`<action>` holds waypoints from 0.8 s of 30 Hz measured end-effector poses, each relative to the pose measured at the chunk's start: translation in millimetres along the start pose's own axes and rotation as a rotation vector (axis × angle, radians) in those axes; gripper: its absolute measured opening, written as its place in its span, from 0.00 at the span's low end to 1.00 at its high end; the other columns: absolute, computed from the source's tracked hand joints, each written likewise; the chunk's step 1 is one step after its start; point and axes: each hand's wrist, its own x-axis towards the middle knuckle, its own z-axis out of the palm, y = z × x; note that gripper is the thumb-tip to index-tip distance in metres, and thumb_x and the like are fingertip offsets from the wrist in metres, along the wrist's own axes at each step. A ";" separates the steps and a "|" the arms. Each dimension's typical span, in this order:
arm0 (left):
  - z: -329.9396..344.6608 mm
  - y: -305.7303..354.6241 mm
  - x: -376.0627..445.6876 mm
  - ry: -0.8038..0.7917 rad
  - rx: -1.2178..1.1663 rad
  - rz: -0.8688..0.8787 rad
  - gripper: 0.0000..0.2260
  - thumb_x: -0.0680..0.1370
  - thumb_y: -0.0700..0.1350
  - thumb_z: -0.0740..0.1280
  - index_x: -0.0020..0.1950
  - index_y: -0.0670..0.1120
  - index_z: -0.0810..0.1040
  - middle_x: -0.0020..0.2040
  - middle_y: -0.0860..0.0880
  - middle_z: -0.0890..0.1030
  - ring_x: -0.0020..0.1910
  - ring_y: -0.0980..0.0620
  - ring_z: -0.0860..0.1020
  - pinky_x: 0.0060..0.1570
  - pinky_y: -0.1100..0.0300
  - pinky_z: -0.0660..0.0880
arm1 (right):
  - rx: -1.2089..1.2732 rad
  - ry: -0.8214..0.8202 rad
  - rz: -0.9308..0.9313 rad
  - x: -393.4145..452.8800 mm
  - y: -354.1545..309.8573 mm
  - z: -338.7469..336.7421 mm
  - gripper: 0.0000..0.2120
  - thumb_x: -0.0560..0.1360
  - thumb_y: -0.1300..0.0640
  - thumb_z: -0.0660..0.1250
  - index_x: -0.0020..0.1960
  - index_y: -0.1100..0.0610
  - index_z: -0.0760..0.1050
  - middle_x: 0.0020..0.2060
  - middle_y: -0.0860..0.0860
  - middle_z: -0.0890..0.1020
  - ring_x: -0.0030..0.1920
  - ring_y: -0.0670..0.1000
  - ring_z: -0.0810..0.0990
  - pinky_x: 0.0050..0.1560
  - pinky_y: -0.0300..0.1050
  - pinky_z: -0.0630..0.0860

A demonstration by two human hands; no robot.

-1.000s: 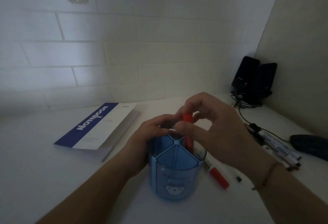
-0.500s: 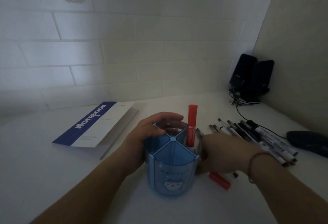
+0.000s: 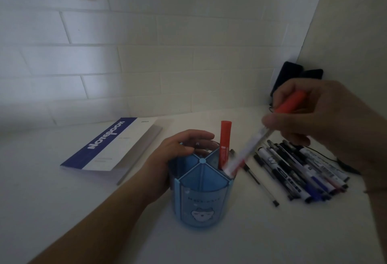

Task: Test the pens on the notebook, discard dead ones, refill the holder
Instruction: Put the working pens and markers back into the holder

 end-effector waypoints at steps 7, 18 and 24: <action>-0.5 -1.7 0.7 0.010 0.075 -0.003 0.21 0.65 0.47 0.64 0.56 0.43 0.80 0.54 0.43 0.83 0.53 0.46 0.81 0.51 0.58 0.79 | -0.437 -0.061 -0.121 1.5 -1.8 30.2 0.23 0.60 0.46 0.77 0.52 0.44 0.74 0.38 0.45 0.83 0.32 0.46 0.81 0.34 0.39 0.80; 4.1 0.7 -0.3 0.095 0.104 0.006 0.14 0.75 0.49 0.60 0.51 0.50 0.84 0.53 0.45 0.84 0.53 0.46 0.82 0.48 0.57 0.78 | -0.877 -0.195 0.365 10.3 66.6 -30.6 0.04 0.73 0.52 0.70 0.41 0.50 0.77 0.36 0.45 0.80 0.35 0.44 0.79 0.33 0.34 0.72; -1.7 9.3 -1.5 0.100 0.183 0.147 0.13 0.74 0.52 0.62 0.54 0.50 0.81 0.57 0.47 0.82 0.55 0.44 0.81 0.53 0.53 0.78 | -0.961 -0.303 0.629 7.4 103.2 -42.5 0.05 0.72 0.56 0.72 0.39 0.51 0.77 0.36 0.46 0.78 0.33 0.42 0.74 0.28 0.32 0.67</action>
